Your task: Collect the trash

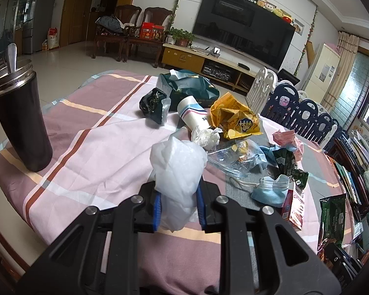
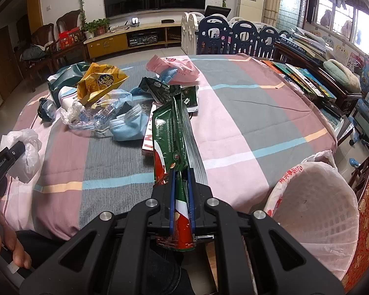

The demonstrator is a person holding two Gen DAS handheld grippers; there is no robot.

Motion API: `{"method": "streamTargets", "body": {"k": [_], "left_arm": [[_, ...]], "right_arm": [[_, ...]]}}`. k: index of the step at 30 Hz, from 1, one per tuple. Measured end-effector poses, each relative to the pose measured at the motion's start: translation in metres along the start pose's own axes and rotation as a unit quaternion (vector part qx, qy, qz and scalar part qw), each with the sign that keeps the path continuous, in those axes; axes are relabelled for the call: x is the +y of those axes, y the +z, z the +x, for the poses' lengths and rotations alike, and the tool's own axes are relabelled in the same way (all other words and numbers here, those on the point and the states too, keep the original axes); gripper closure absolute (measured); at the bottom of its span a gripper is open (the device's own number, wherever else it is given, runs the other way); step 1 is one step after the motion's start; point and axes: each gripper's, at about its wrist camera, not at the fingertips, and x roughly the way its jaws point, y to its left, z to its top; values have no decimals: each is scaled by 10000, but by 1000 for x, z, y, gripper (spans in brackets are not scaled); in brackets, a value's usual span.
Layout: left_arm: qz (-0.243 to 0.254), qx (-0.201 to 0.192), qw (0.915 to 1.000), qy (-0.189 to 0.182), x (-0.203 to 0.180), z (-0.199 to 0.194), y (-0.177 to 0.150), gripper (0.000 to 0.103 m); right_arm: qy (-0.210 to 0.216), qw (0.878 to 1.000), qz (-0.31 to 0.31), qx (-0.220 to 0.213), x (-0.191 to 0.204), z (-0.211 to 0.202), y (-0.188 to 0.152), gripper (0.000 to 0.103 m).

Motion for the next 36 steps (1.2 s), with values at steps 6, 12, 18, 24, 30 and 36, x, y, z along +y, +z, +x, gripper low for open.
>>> {"method": "streamTargets", "body": {"k": [6,12,18,24,30,36], "left_arm": [[-231,-62,9994,-249,4,-14,10,79],[-43,209,9948,-995,-18,-33,5,79],[451,662,9798,-1834,-71,-52,-16,79],[1462,1563,9362,-2789,-162,-69,-75,79],[2624,2349,8641,-3597,-254,-84,-154,79],[3460,2582,8285,-3567,-302,-90,-201,27]], "right_arm": [[-66,9992,256,-289,-26,-16,23,93],[-173,9980,432,-423,-91,-44,32,93],[-268,9973,680,118,-187,-48,-2,93],[-130,9901,652,1233,-235,-18,-56,76],[-447,9790,1870,682,-300,-42,-59,48],[-703,9744,2124,199,-329,-67,-43,45]]}}
